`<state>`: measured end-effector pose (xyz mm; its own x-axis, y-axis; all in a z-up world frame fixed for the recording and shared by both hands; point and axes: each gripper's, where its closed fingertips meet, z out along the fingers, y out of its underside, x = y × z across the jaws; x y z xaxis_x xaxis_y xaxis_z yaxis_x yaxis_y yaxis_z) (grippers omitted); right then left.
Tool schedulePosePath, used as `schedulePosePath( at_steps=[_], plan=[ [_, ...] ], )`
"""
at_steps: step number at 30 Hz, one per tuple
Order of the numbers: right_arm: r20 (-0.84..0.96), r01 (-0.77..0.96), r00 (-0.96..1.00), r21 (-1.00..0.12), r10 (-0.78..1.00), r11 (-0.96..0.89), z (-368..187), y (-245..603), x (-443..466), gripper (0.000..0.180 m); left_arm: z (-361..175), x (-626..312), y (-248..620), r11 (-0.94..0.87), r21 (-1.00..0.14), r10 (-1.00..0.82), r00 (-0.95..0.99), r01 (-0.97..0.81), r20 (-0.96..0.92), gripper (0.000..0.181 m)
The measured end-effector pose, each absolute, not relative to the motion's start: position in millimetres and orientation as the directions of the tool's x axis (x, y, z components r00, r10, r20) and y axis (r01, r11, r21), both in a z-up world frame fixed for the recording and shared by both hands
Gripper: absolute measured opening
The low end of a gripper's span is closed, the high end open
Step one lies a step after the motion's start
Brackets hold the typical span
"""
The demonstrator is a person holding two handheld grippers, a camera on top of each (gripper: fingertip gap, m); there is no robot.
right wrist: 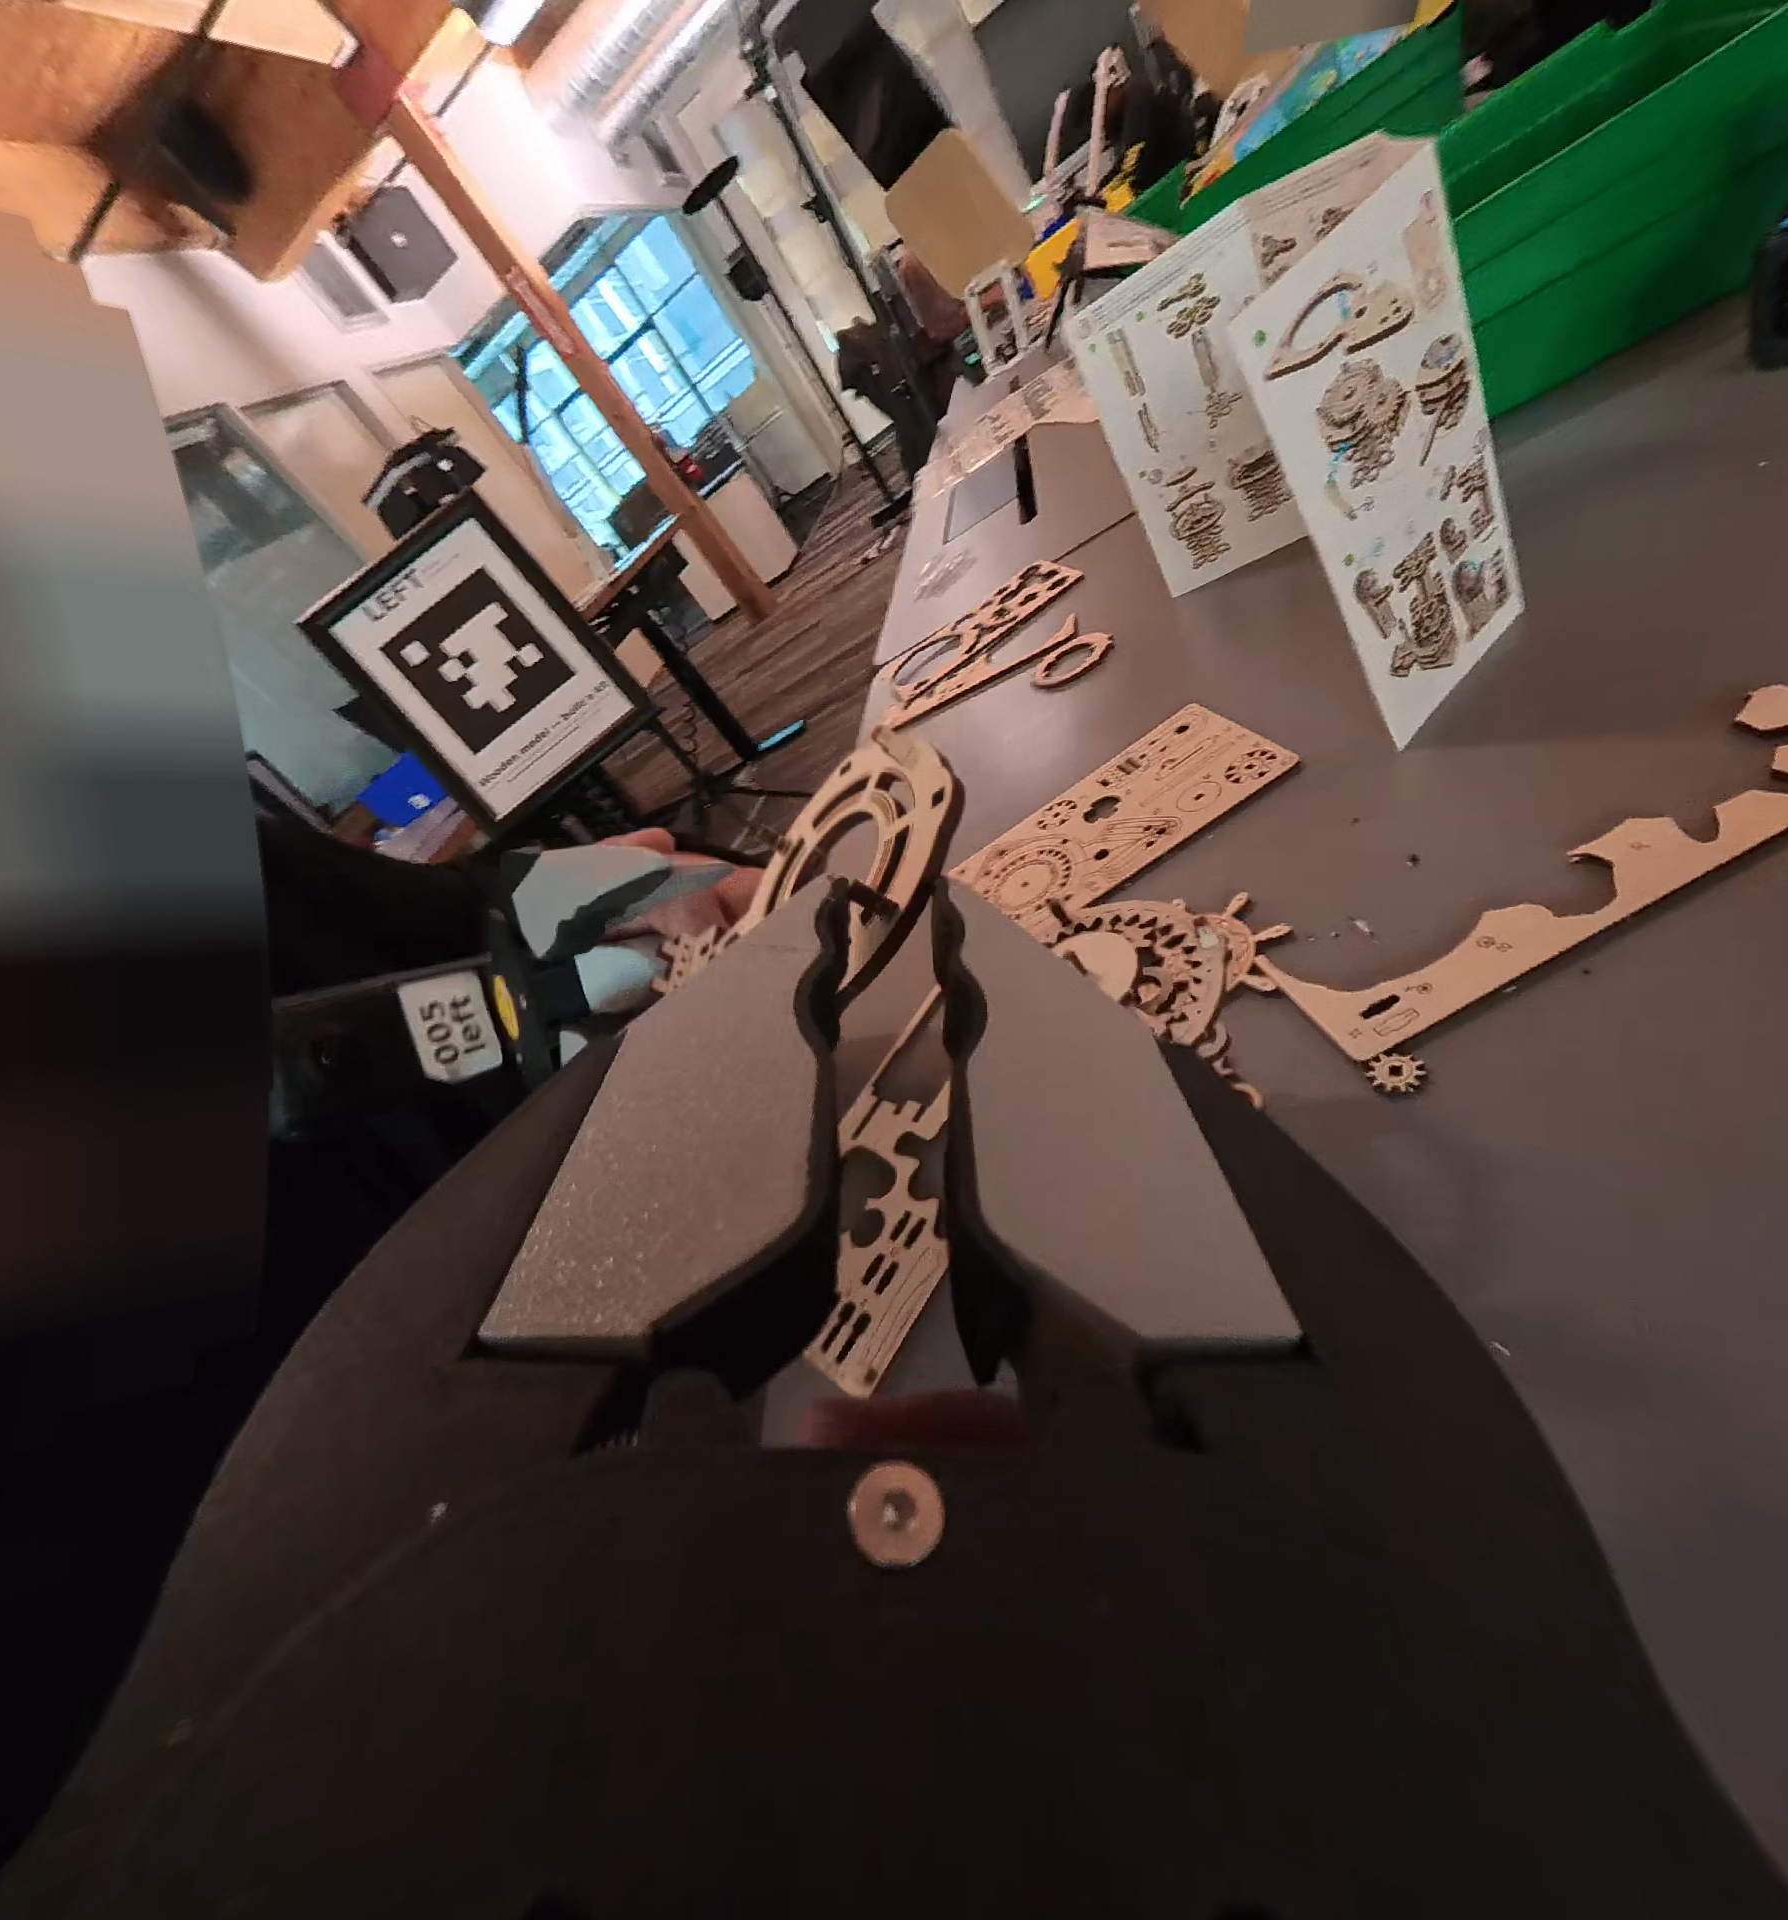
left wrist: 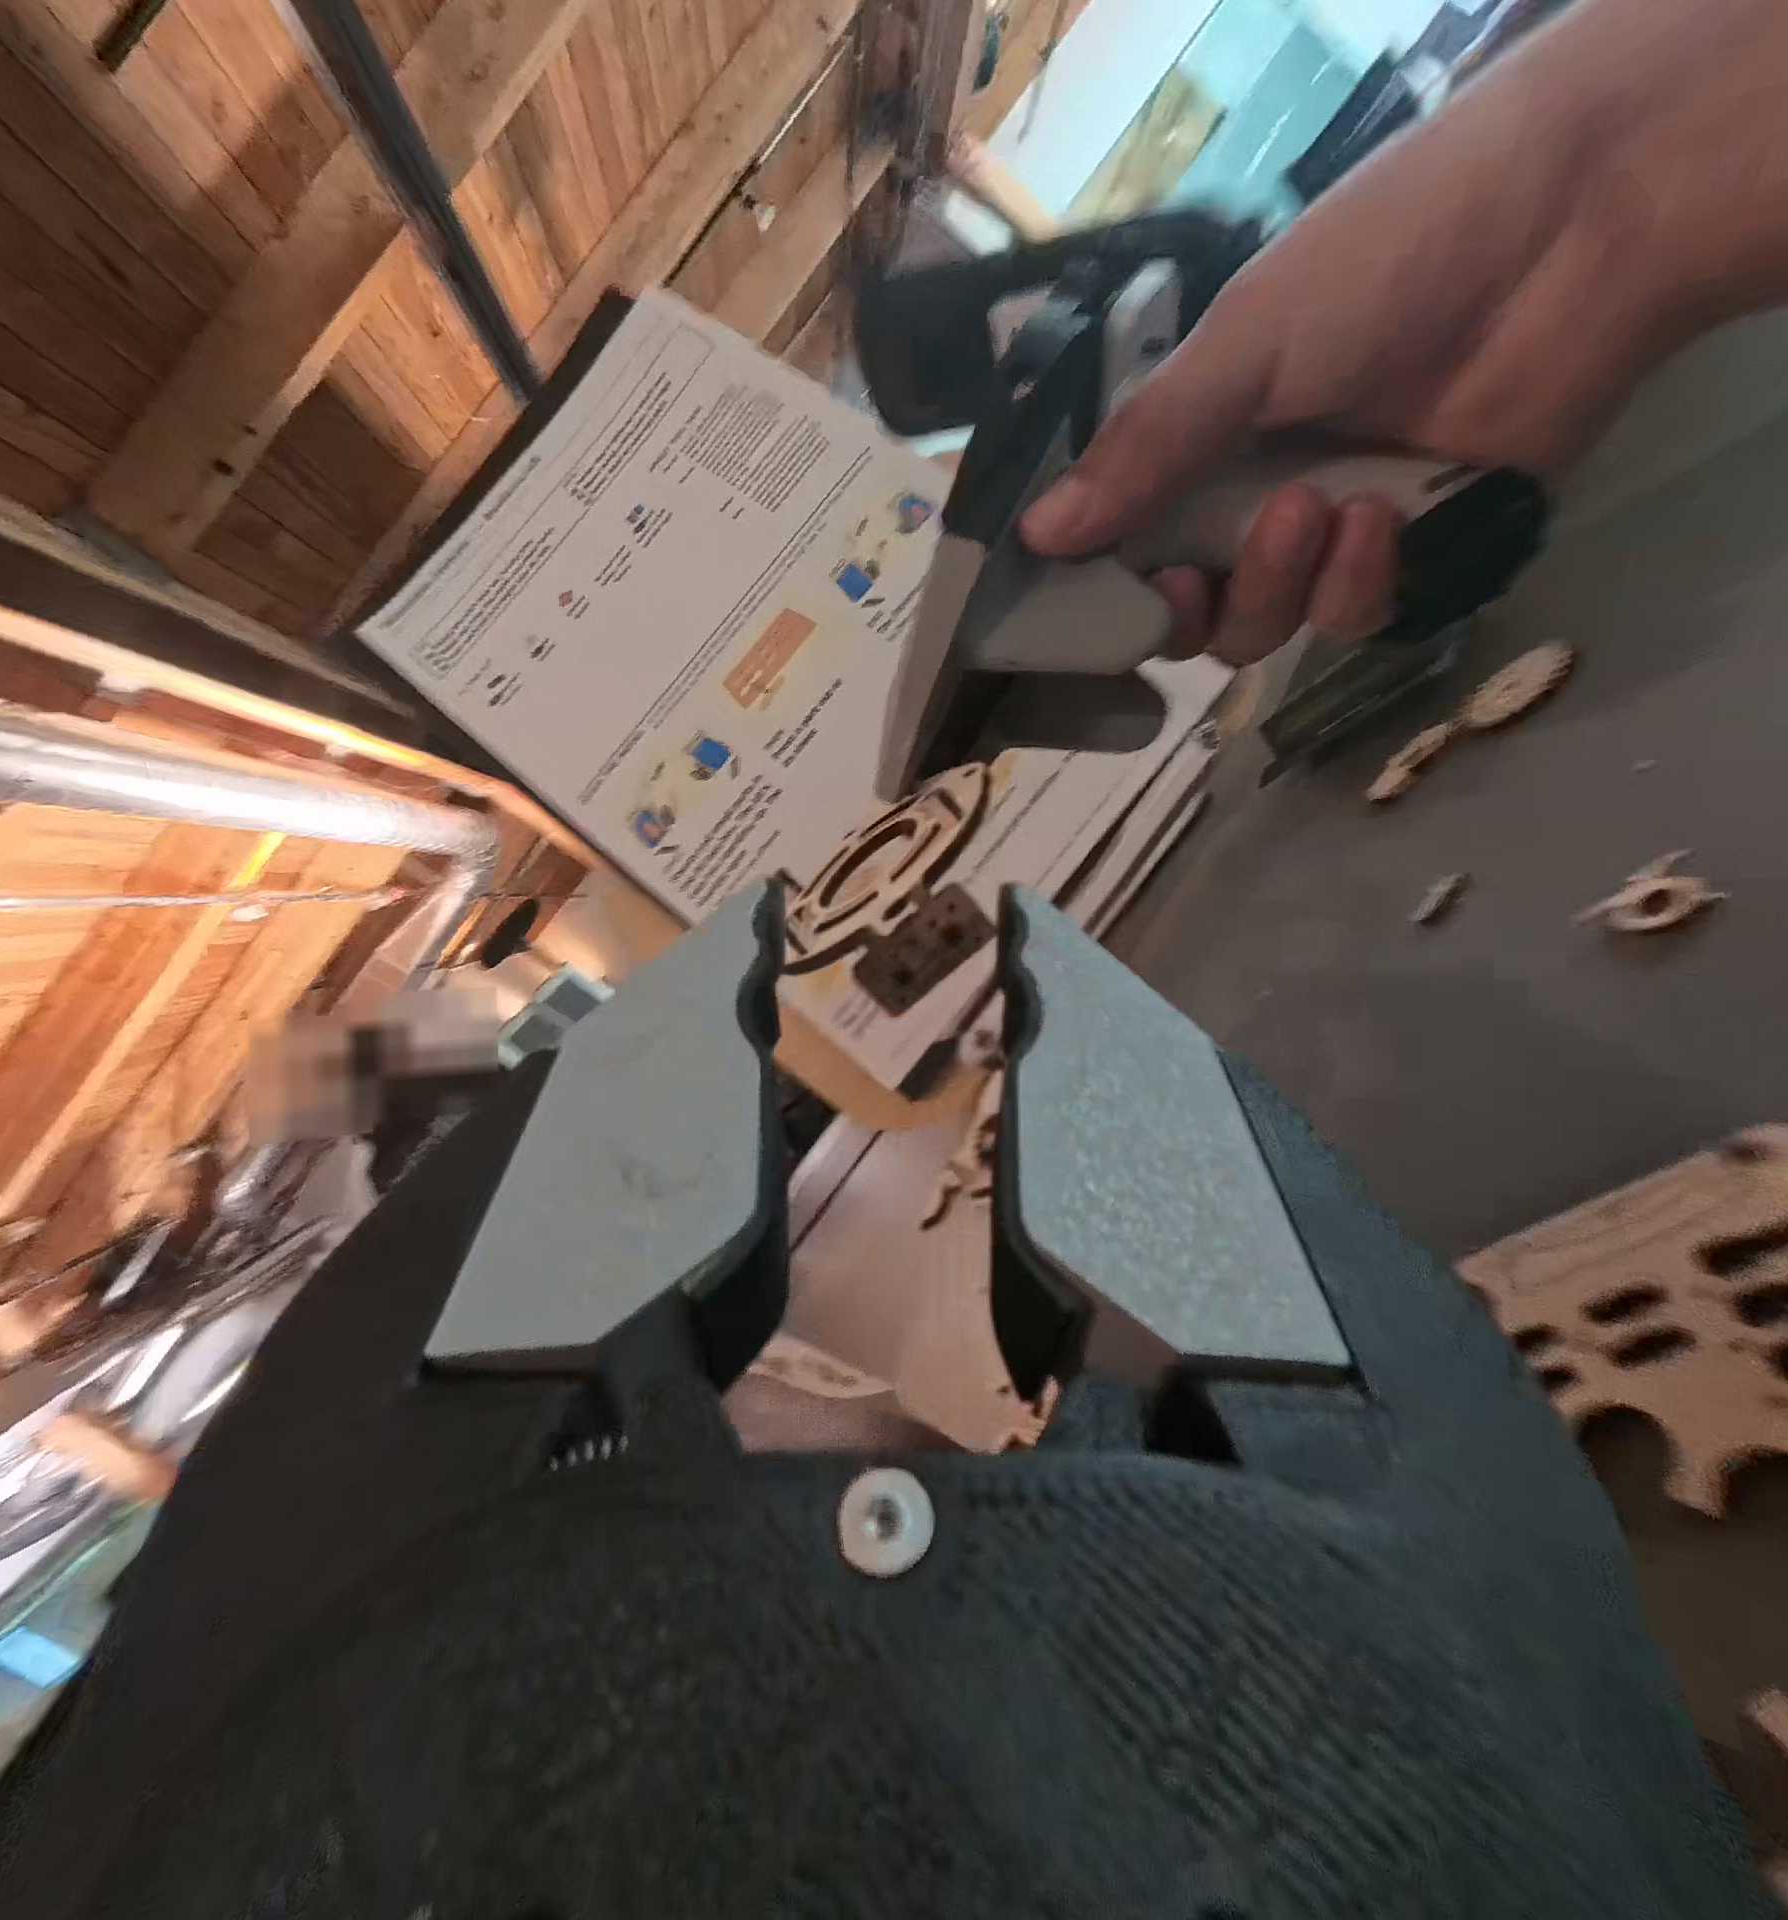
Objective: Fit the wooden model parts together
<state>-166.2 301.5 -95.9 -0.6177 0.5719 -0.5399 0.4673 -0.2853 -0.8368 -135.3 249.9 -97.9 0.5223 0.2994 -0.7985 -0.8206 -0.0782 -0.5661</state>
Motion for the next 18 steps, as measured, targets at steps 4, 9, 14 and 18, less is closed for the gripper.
schedulePosePath(
  at_steps=[4, 9, 14, 18],
  plan=[
    [-0.606, 0.548, -0.613, -0.788, 0.508, -0.279, -100, 313, -167, 0.011, -89, -124, 227, 0.012, -0.704, 0.149, 0.697, -0.71, -0.701, 0.033],
    [-0.666, 0.644, -0.572, -0.726, 0.479, -0.24, -114, 312, -178, 0.011, -101, -183, 242, -0.166, -0.865, -0.116, 0.881, -0.473, -0.459, 0.038],
    [-0.671, 0.619, -0.583, -0.732, 0.459, -0.285, -107, 303, -192, 0.011, -99, -207, 262, -0.171, -0.962, -0.333, 0.932, -0.211, -0.145, 0.02],
    [-0.671, 0.578, -0.583, -0.739, 0.457, -0.346, -99, 306, -198, 0.01, -91, -207, 264, -0.119, -0.966, -0.392, 0.905, -0.231, -0.168, 0.015]
  ],
)
